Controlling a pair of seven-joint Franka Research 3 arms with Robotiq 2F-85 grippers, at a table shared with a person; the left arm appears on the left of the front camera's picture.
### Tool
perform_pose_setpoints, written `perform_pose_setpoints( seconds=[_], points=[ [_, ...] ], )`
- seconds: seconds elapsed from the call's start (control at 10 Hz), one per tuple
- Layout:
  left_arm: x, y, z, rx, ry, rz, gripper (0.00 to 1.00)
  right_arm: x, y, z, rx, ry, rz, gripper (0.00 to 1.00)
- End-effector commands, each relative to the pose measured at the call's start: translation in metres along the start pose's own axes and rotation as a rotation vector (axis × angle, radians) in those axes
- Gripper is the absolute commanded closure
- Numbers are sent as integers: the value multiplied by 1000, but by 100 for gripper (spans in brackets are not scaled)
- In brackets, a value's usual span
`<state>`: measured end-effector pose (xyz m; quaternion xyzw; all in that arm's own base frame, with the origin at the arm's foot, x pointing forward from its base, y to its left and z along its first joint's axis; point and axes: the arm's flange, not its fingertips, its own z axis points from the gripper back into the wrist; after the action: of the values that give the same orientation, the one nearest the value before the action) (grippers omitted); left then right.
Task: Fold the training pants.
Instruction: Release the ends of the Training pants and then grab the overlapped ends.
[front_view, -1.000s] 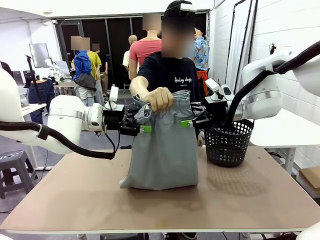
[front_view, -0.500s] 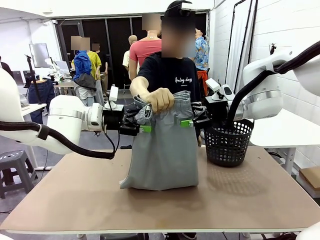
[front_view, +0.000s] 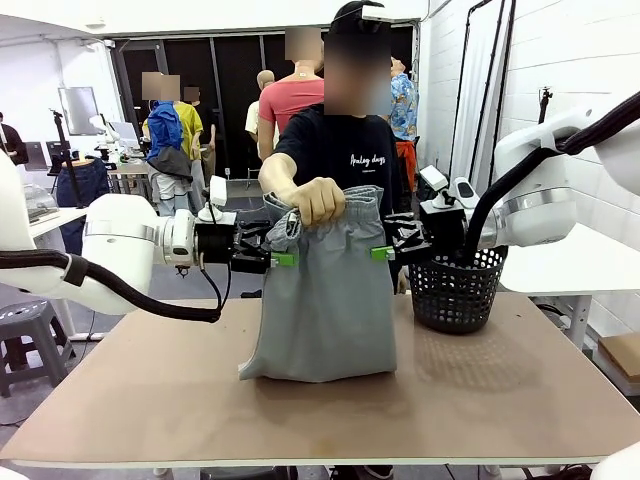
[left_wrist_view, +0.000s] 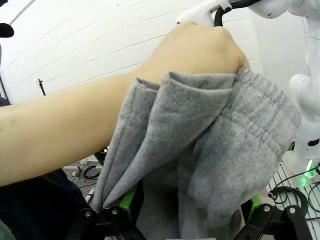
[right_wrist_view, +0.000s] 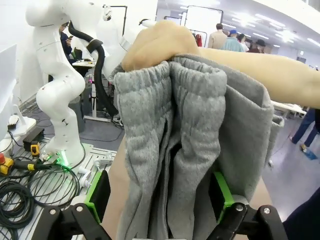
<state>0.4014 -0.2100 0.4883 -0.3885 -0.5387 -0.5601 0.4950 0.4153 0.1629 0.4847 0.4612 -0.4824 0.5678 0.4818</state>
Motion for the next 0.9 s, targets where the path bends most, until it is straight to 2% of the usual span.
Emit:
perform_pose_setpoints(
  seconds=[0.0,0.5,0.8],
  points=[
    [3,-7,1,64,-9,6,0,3,7,4,-51,12,-11,0],
    [-1,-15,12,162,-14,-13,0,2,5,8,-195,-7,32,0],
    [-2,-20,21,237,-7,-13,0,2,2,8,-190,-11,25,0]
  ],
)
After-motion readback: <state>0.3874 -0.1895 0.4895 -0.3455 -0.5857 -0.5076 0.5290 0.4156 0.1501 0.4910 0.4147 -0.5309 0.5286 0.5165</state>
